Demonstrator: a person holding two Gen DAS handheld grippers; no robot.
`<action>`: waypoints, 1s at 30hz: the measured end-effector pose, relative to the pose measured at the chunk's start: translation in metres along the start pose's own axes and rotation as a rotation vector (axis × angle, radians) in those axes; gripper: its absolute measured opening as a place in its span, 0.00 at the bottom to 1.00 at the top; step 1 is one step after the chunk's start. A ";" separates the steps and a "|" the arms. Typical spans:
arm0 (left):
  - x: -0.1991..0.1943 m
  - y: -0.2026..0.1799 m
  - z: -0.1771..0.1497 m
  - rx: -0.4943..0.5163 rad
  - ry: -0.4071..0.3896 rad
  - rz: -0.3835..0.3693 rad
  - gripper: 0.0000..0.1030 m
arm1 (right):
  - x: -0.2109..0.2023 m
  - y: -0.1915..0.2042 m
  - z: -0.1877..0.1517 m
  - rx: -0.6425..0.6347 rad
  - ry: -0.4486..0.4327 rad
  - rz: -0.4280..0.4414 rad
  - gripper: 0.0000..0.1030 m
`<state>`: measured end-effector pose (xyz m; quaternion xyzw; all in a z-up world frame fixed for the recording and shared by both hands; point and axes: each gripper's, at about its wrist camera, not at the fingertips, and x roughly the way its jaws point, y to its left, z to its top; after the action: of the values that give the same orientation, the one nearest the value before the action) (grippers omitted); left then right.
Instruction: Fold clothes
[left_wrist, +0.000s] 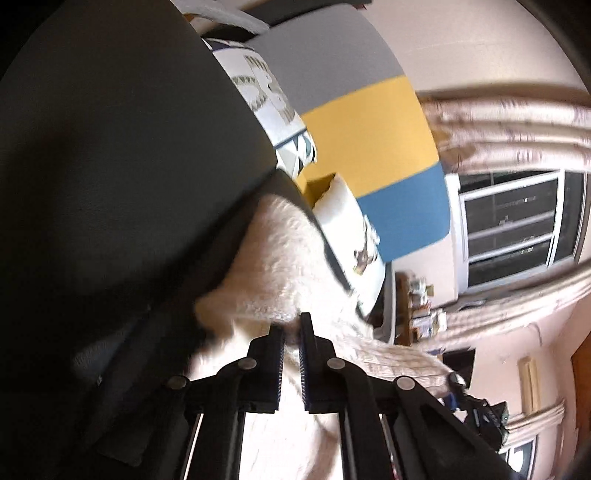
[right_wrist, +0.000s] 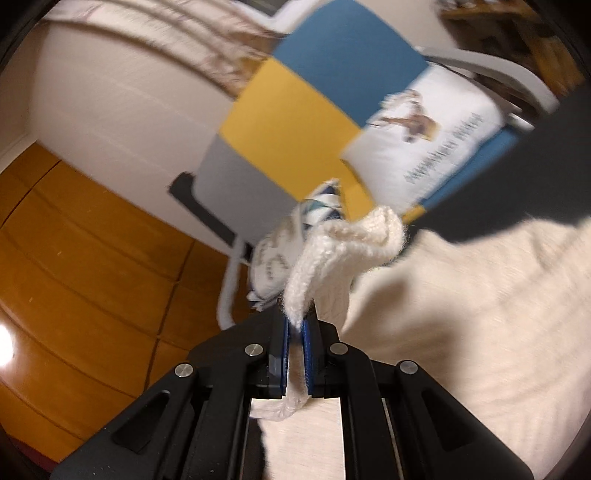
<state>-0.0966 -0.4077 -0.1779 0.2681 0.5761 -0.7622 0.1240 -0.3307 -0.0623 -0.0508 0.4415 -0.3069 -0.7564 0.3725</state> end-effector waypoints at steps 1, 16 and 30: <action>0.003 0.001 -0.002 0.003 0.009 0.012 0.06 | -0.001 -0.011 -0.003 0.016 0.003 -0.011 0.07; 0.023 -0.003 -0.031 0.109 0.099 0.105 0.06 | -0.013 -0.103 -0.038 0.090 0.039 -0.154 0.07; 0.026 0.009 -0.031 0.017 0.149 0.037 0.12 | -0.018 -0.147 -0.054 0.226 0.033 -0.114 0.14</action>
<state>-0.1053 -0.3778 -0.2056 0.3359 0.5722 -0.7424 0.0926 -0.3195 0.0242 -0.1825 0.5098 -0.3586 -0.7295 0.2817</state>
